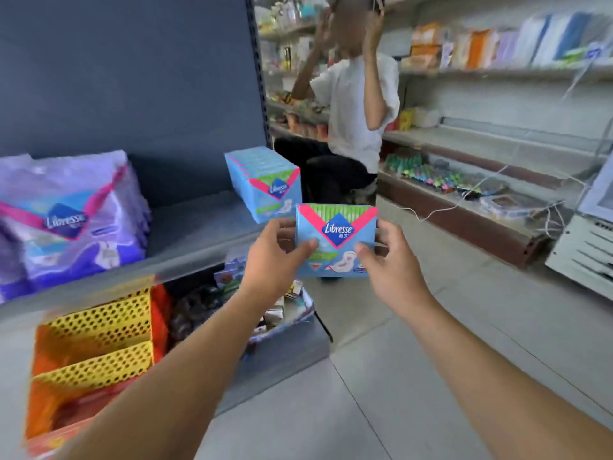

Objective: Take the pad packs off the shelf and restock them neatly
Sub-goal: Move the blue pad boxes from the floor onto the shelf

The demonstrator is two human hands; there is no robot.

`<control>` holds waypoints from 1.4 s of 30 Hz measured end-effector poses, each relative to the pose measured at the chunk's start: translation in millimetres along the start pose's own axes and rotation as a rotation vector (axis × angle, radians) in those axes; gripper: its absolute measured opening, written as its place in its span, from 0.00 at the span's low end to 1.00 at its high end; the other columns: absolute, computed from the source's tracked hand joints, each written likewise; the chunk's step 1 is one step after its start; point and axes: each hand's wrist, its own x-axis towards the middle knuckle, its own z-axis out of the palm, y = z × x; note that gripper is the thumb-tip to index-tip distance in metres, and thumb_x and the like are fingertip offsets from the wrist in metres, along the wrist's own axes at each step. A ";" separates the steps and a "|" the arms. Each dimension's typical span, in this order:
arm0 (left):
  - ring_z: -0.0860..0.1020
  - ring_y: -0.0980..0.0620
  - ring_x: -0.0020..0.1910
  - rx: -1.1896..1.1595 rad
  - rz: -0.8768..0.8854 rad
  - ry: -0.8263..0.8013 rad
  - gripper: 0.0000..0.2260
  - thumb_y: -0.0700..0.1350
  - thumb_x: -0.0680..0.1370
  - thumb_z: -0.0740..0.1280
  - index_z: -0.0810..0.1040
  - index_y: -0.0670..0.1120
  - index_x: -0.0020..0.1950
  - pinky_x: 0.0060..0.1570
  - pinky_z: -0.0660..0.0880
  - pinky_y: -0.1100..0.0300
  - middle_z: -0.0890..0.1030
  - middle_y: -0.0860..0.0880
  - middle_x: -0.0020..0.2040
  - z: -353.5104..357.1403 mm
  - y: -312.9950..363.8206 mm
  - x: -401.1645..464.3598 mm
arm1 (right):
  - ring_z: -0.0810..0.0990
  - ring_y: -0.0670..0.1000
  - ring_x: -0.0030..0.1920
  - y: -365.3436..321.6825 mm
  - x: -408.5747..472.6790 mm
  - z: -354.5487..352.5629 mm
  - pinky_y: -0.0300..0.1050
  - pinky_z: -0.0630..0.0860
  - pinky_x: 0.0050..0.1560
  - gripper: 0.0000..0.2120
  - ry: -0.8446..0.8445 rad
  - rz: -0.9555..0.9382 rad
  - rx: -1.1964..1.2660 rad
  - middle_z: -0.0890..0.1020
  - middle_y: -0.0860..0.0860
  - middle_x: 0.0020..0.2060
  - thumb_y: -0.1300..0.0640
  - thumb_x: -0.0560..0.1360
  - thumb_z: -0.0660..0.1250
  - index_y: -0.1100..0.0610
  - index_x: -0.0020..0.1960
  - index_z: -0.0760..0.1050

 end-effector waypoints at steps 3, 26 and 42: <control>0.80 0.57 0.49 0.030 -0.001 0.108 0.17 0.50 0.73 0.74 0.74 0.53 0.59 0.50 0.78 0.58 0.81 0.53 0.50 -34.5 2.5 20.5 | 0.81 0.42 0.48 -30.7 28.0 30.6 0.33 0.76 0.43 0.18 -0.061 -0.089 -0.035 0.77 0.36 0.47 0.57 0.77 0.68 0.50 0.65 0.68; 0.81 0.53 0.48 0.301 -0.089 0.331 0.18 0.47 0.73 0.75 0.71 0.50 0.59 0.48 0.79 0.50 0.82 0.53 0.52 -25.9 -59.2 150.5 | 0.79 0.44 0.49 25.8 183.2 128.5 0.39 0.76 0.43 0.15 -0.221 -0.168 -0.156 0.79 0.43 0.50 0.55 0.78 0.68 0.51 0.62 0.68; 0.79 0.49 0.54 0.437 -0.111 0.250 0.21 0.52 0.76 0.70 0.71 0.49 0.66 0.54 0.77 0.52 0.81 0.50 0.58 -23.8 -63.5 135.0 | 0.76 0.42 0.51 33.7 174.8 120.4 0.28 0.67 0.40 0.20 -0.287 -0.155 -0.242 0.78 0.44 0.54 0.54 0.79 0.66 0.52 0.69 0.67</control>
